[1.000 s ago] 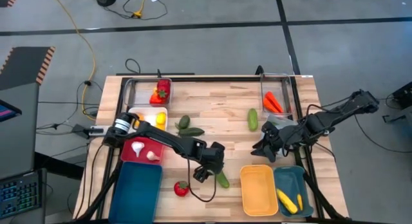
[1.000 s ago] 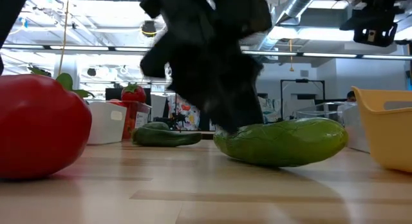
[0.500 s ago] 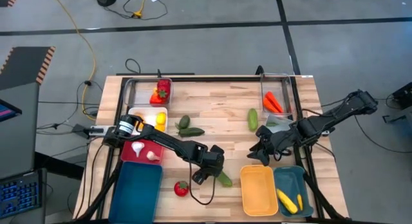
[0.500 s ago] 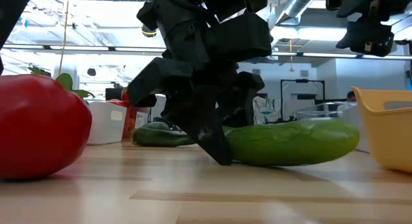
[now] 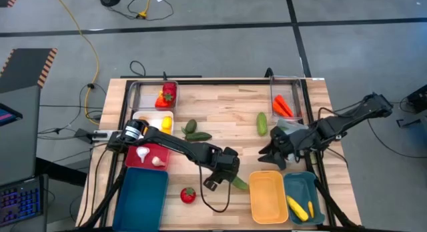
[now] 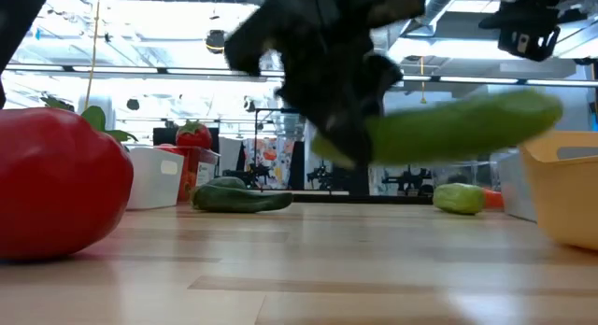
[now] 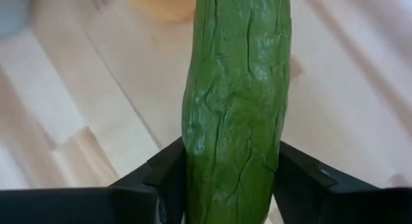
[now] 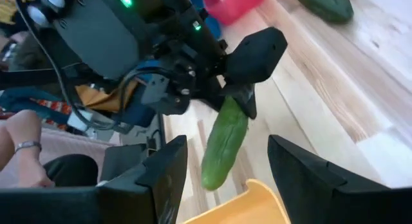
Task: Sort produce into baskets
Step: Put the bottom green cucumber into the yellow bin
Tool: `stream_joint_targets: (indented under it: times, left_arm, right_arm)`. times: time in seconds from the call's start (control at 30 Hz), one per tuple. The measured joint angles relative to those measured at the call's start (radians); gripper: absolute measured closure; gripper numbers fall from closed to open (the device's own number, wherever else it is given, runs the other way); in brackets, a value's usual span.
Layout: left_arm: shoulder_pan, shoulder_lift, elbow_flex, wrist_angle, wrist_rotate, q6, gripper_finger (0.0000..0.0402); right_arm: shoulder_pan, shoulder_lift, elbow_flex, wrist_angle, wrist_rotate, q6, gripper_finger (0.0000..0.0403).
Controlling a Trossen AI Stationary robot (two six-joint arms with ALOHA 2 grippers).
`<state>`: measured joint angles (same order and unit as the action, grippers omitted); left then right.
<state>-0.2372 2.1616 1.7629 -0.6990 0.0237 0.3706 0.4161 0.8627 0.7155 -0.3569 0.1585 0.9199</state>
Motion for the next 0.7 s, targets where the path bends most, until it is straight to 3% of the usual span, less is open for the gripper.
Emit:
stream_joint_targets:
  times: [0.17, 0.7]
  left_arm:
    - [-0.003, -0.002, 0.086, 0.03, 0.003, -0.001, 0.0219]
    - [-0.01, 0.0, 0.094, 0.583, 0.044, -0.087, 0.0224]
  right_arm:
    - [0.0, -0.047, 0.0, 0.0, 0.0, -0.039, 0.0159]
    - [0.0, -0.065, 0.0, -0.001, 0.0, -0.08, 0.0159]
